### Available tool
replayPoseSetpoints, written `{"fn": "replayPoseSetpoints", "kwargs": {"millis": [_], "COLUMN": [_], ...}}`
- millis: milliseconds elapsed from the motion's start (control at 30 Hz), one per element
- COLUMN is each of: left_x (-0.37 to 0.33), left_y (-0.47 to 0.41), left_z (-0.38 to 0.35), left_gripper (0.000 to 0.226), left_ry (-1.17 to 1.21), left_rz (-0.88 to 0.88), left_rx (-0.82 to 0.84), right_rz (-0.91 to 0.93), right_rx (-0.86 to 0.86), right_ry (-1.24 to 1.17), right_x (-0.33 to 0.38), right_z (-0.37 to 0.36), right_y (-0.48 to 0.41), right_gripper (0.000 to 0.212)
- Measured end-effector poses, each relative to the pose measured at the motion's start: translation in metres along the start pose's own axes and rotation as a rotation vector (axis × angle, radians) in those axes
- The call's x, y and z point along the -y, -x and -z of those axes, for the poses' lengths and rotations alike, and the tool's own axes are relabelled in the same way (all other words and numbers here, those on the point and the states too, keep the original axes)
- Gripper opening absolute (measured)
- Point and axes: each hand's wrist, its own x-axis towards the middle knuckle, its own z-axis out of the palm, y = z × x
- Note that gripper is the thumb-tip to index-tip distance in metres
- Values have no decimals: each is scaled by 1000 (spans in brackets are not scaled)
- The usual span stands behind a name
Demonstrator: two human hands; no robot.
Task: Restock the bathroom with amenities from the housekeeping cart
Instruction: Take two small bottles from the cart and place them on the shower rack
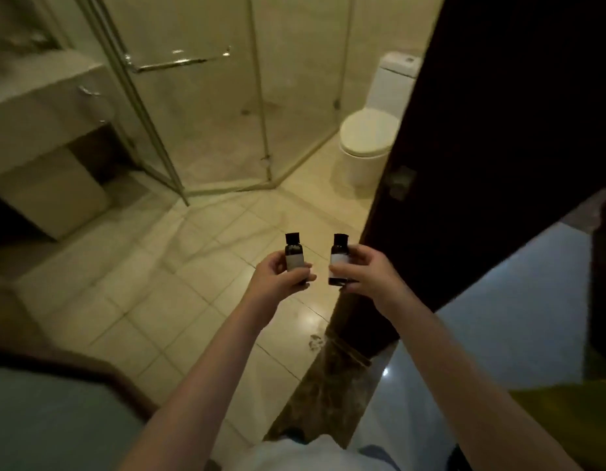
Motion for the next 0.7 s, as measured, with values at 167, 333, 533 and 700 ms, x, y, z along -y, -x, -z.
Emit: {"fn": "replayPoseSetpoints", "kwargs": {"millis": [167, 333, 533, 700], "left_x": [-21, -46, -88, -131], "left_y": [-22, -53, -113, -173], "left_z": [87, 160, 237, 299], "left_gripper": [18, 29, 32, 20], "left_ry": [90, 179, 220, 247], "left_rz": [-40, -64, -100, -136], "left_rx": [-209, -393, -553, -692], "right_rz": [4, -2, 0, 13], "right_rx": [211, 402, 566, 642], "right_ry": [83, 127, 160, 136], "right_x": [37, 65, 99, 139], "right_z": [-91, -165, -247, -315], "right_y": [-74, -140, -240, -331], "right_gripper": [43, 44, 41, 28]}}
